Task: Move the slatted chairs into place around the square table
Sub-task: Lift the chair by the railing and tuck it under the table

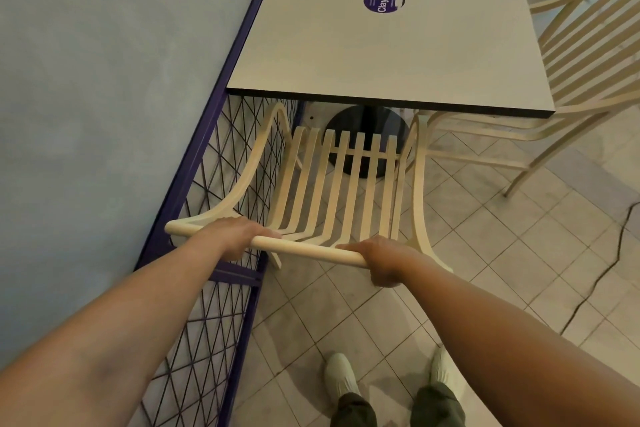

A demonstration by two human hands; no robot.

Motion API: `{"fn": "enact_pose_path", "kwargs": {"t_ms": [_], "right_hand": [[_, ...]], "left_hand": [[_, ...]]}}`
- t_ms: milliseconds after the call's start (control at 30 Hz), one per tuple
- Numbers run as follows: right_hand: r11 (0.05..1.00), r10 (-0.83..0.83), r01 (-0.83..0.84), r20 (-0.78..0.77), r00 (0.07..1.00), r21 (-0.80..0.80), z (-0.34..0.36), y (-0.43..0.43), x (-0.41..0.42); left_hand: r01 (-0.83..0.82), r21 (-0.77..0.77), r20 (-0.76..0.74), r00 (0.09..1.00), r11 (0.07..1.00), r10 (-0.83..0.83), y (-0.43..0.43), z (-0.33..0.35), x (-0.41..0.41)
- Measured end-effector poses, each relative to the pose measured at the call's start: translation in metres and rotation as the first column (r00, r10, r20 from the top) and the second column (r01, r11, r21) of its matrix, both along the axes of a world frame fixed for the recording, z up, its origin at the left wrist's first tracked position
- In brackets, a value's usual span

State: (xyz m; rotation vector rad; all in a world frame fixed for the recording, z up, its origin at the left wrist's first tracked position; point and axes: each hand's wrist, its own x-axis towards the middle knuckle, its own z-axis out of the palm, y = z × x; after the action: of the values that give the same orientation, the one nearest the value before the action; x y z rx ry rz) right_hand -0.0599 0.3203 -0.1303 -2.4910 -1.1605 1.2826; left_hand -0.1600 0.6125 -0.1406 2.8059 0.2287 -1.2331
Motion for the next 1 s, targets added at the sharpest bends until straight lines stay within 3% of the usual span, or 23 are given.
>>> {"fn": "enact_pose_path", "kwargs": {"t_ms": [300, 533, 733, 1000], "right_hand": [[1.000, 0.008, -0.008, 0.017, 1.000, -0.025, -0.006, -0.004, 0.005], [0.999, -0.049, 0.048, -0.041, 0.998, -0.025, 0.003, -0.001, 0.005], [1.000, -0.022, 0.022, 0.006, 1.000, 0.005, 0.050, 0.012, 0.028], [0.983, 0.163, -0.173, 0.134, 0.977, 0.060, 0.110, 0.032, 0.093]], "left_hand": [[-0.038, -0.017, -0.004, 0.999, 0.999, 0.038, -0.007, 0.007, 0.002], [-0.054, -0.043, 0.081, 0.995, 0.998, 0.057, -0.020, 0.024, -0.008], [-0.234, -0.192, 0.060, 0.967, 0.953, 0.249, -0.040, 0.068, 0.007], [-0.412, -0.160, 0.145, 0.889, 0.897, 0.434, -0.052, 0.135, 0.018]]}}
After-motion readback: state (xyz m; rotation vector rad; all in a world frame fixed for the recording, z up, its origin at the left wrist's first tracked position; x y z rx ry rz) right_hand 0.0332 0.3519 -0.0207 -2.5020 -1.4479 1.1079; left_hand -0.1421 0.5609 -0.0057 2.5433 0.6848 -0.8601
